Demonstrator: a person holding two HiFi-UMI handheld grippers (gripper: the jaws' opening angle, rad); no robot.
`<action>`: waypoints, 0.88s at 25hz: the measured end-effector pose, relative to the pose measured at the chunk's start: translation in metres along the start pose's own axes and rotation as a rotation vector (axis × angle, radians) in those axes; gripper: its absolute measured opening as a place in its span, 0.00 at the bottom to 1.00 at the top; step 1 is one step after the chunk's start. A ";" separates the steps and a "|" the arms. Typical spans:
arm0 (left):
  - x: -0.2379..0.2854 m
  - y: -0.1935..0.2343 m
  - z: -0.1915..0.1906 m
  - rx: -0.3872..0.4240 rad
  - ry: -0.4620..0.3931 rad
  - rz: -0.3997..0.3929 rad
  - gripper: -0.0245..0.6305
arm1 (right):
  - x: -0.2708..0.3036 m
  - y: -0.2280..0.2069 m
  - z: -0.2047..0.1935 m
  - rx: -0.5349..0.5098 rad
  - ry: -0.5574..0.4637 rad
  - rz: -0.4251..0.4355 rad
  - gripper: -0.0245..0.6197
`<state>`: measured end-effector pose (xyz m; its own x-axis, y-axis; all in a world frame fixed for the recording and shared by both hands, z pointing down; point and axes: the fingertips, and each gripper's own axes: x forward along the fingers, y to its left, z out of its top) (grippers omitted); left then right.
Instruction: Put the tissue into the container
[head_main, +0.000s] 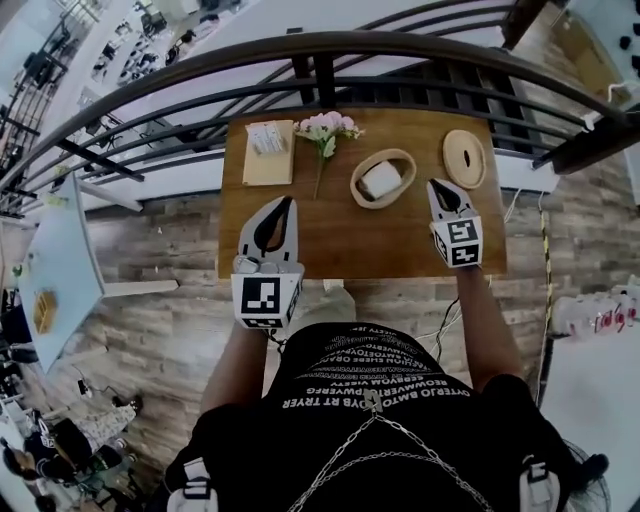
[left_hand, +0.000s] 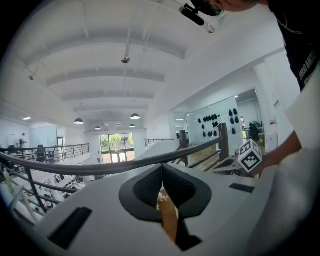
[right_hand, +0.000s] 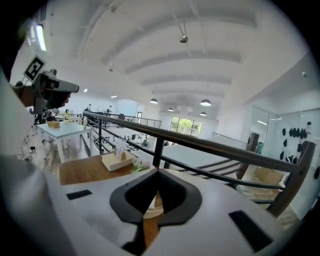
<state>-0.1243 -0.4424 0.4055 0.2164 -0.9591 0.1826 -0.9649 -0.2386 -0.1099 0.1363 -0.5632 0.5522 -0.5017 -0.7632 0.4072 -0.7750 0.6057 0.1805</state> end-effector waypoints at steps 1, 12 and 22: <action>-0.008 -0.004 0.005 0.002 -0.014 0.005 0.08 | -0.016 0.000 0.007 -0.003 -0.016 -0.004 0.06; -0.088 -0.064 0.028 0.008 -0.081 0.039 0.08 | -0.166 0.010 0.046 -0.004 -0.159 -0.015 0.06; -0.135 -0.075 0.033 0.058 -0.042 0.105 0.08 | -0.210 0.046 0.049 0.049 -0.175 0.083 0.06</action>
<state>-0.0762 -0.3002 0.3567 0.1223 -0.9845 0.1258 -0.9726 -0.1442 -0.1824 0.1871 -0.3864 0.4314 -0.6207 -0.7411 0.2560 -0.7438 0.6598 0.1068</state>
